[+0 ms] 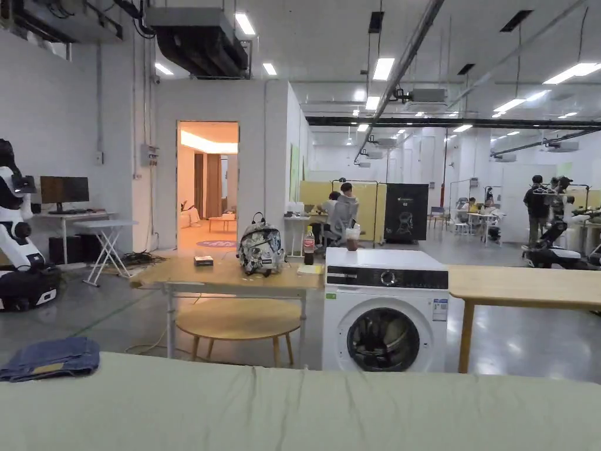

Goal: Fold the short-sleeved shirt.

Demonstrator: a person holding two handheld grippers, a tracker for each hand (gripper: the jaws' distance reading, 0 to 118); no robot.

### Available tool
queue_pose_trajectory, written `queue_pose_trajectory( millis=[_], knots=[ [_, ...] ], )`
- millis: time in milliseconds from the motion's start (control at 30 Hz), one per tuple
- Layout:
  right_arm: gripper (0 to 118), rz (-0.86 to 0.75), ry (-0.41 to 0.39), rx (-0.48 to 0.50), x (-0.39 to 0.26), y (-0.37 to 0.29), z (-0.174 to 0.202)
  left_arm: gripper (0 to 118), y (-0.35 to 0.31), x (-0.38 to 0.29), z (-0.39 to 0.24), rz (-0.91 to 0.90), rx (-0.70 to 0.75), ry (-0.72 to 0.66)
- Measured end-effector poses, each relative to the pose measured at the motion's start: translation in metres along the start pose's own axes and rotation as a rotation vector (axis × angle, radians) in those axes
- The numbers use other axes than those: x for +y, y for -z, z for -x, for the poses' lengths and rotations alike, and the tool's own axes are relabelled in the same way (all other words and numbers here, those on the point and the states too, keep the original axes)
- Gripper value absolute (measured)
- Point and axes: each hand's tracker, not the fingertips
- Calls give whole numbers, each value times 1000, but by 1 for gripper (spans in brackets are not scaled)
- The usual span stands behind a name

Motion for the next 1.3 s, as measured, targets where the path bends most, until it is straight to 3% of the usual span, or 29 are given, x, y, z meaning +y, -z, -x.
queue_pose_trajectory(
  millis=[167,1300],
  knots=[
    [0,-9,85,50,1,-2,-5,0,2,0,6,1,20,-29],
    [0,39,88,61,-7,0,4,0,1,-2,2,16,26,-18]
  ],
)
